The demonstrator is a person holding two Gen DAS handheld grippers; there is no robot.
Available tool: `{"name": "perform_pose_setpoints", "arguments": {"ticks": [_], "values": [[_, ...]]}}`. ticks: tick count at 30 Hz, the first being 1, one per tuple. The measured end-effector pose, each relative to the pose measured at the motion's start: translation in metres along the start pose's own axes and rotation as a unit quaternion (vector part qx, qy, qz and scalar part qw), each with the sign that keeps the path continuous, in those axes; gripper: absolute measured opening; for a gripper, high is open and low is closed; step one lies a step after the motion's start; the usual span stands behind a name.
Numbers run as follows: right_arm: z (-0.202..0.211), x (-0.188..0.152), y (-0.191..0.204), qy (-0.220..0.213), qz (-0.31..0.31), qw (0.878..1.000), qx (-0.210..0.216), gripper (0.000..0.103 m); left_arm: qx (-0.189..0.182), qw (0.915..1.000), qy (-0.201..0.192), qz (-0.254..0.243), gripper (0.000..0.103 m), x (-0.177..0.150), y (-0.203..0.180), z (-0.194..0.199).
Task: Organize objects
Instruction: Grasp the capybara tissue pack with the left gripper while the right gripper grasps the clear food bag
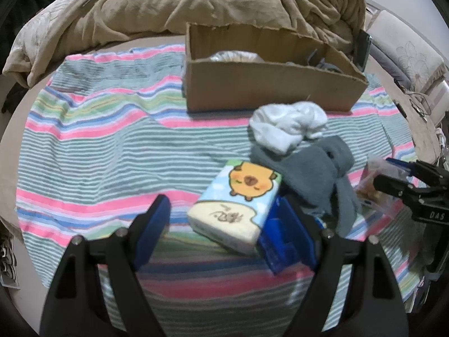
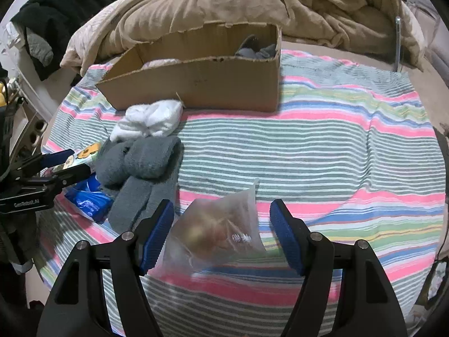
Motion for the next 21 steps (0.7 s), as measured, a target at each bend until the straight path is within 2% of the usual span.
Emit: {"name": "perform_pose_setpoints", "arguments": {"ticks": [6, 7, 9, 11, 16, 21], "values": [[-0.012, -0.008, 0.004, 0.029, 0.002, 1.000, 0.002, 0.074, 0.005, 0.9999, -0.002, -0.010, 0.081, -0.003, 0.000, -0.005], [-0.012, -0.009, 0.004, 0.028, 0.001, 1.000, 0.002, 0.073, 0.005, 0.9999, -0.005, -0.010, 0.077, -0.003, 0.000, -0.005], [-0.010, -0.009, 0.002, 0.027, -0.002, 1.000, 0.009, 0.064, 0.003, 0.9999, -0.008, -0.010, 0.068, -0.003, 0.001, -0.004], [-0.008, -0.008, 0.001, 0.025, -0.004, 1.000, 0.012, 0.063, 0.004, 0.9999, -0.012, -0.009, 0.058, -0.004, 0.002, -0.003], [0.000, -0.008, -0.001, 0.014, -0.005, 1.000, 0.014, 0.061, -0.014, 0.9996, -0.023, -0.006, 0.051, -0.005, 0.000, 0.004], [0.013, -0.003, -0.002, -0.004, -0.007, 1.000, 0.016, 0.061, -0.020, 0.9992, -0.035, -0.008, 0.048, -0.004, -0.006, 0.013]]}}
Point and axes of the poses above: each gripper's, at about its wrist camera, not at the fingertips, and z roughly against the way its jaws point, y to its left, x to its top, the point moved 1 cm from there along -z, roughly the way its jaws point, and after that the axes turned 13 degrees about -x, right-handed, at the moved point
